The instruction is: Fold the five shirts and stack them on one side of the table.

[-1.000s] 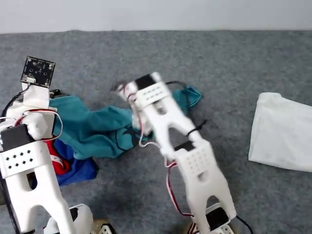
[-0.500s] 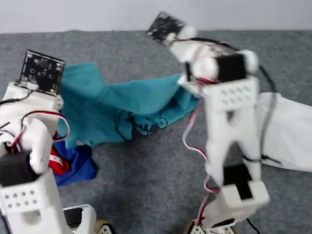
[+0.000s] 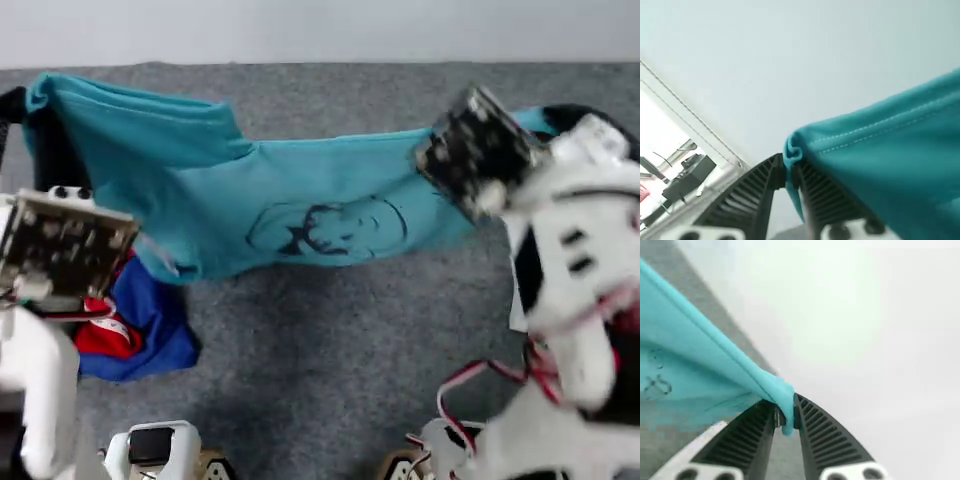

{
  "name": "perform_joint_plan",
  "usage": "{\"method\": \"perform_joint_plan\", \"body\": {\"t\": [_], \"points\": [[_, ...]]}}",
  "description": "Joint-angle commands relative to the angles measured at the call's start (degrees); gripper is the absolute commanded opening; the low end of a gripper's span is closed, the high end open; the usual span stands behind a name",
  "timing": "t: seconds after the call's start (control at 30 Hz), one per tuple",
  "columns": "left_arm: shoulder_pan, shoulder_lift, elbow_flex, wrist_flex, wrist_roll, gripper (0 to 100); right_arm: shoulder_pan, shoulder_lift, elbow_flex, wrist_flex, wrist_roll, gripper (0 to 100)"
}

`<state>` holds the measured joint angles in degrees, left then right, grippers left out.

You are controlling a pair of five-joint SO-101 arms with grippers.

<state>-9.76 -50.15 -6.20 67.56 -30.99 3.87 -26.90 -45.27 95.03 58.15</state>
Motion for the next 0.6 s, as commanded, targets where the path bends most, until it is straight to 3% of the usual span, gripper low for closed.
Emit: {"method": "perform_joint_plan", "body": {"t": [0.0, 0.37, 0.57], "points": [[0.09, -0.26, -4.53, -0.79, -1.05, 1, 3.65, -3.82, -1.23, -1.54, 0.7, 1.0], [0.0, -0.44, -16.31, -0.35, -1.05, 1, 11.38, -13.41, -0.97, -1.01, 0.44, 1.0], [-0.09, -0.44, -26.33, 4.84, -1.05, 1, 17.1, -18.42, -0.88, 1.36, 0.79, 1.0]]}}
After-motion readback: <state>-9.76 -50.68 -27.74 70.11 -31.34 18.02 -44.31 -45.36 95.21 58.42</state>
